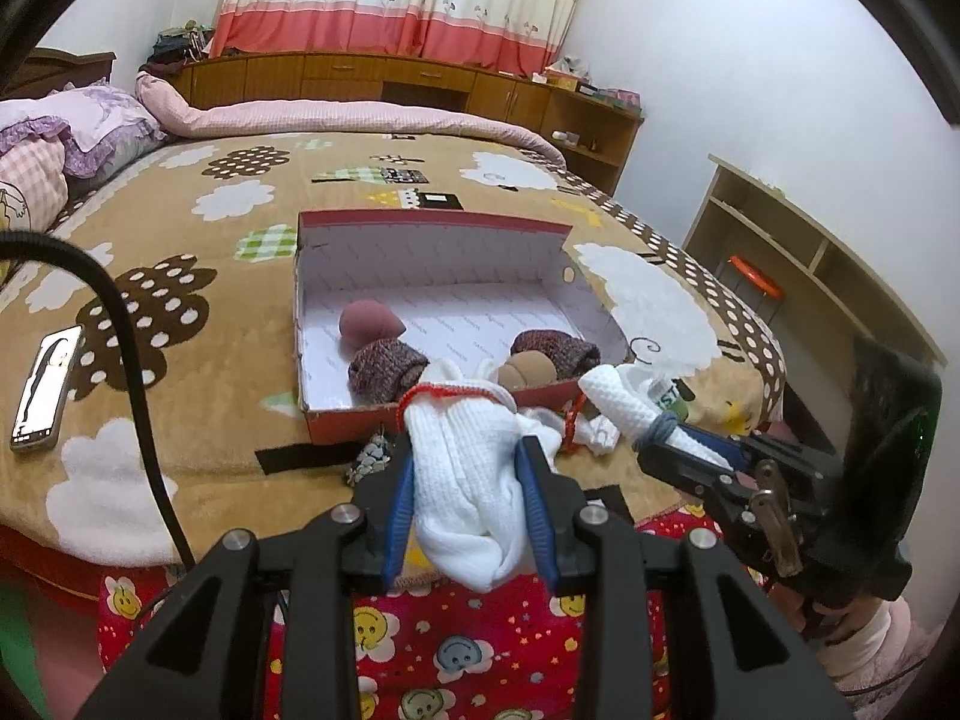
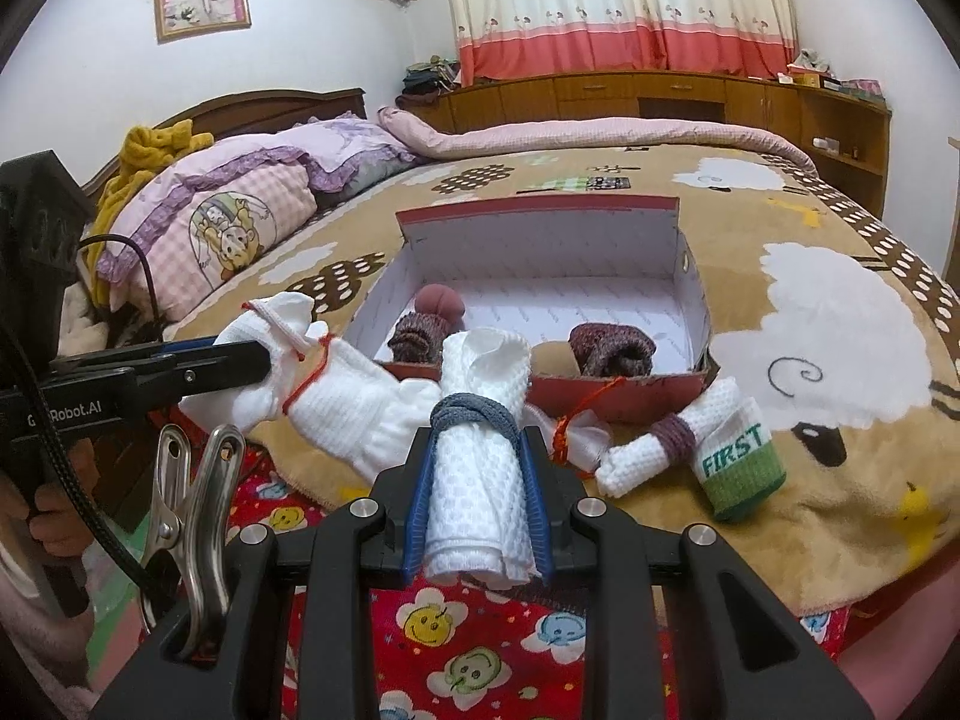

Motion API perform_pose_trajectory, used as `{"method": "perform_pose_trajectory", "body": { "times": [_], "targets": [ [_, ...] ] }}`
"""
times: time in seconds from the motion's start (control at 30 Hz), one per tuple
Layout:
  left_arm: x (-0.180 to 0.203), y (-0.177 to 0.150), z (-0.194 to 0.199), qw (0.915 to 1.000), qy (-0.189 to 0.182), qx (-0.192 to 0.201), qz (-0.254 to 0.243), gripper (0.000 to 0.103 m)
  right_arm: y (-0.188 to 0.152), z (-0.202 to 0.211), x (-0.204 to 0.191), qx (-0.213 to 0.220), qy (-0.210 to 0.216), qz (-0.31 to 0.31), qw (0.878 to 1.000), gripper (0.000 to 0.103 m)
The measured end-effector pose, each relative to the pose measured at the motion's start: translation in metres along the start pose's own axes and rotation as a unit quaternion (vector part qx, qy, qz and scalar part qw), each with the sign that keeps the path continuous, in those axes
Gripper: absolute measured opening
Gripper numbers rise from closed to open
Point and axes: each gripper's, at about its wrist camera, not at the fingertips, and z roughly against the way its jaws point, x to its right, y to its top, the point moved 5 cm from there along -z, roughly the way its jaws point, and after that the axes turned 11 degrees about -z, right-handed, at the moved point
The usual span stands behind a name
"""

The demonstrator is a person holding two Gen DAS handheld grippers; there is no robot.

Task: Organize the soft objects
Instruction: 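Carry the towel roll with the right tool while the left carries the white sock over the box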

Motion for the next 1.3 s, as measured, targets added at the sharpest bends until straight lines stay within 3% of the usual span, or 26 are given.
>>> {"method": "perform_pose_trajectory", "body": {
  "times": [0.4, 1.3],
  "targets": [
    [-0.003, 0.021, -0.012, 1.0000, 0.001, 0.002, -0.001, 0.034, 0.012, -0.009, 0.007, 0.000, -0.003, -0.001, 1.000, 0.028],
    [-0.002, 0.061, -0.093, 0.9996, -0.017, -0.021, 0.008, 0.035, 0.046, -0.044, 0.045, -0.002, -0.031, -0.019, 0.999, 0.028]
  ]
}}
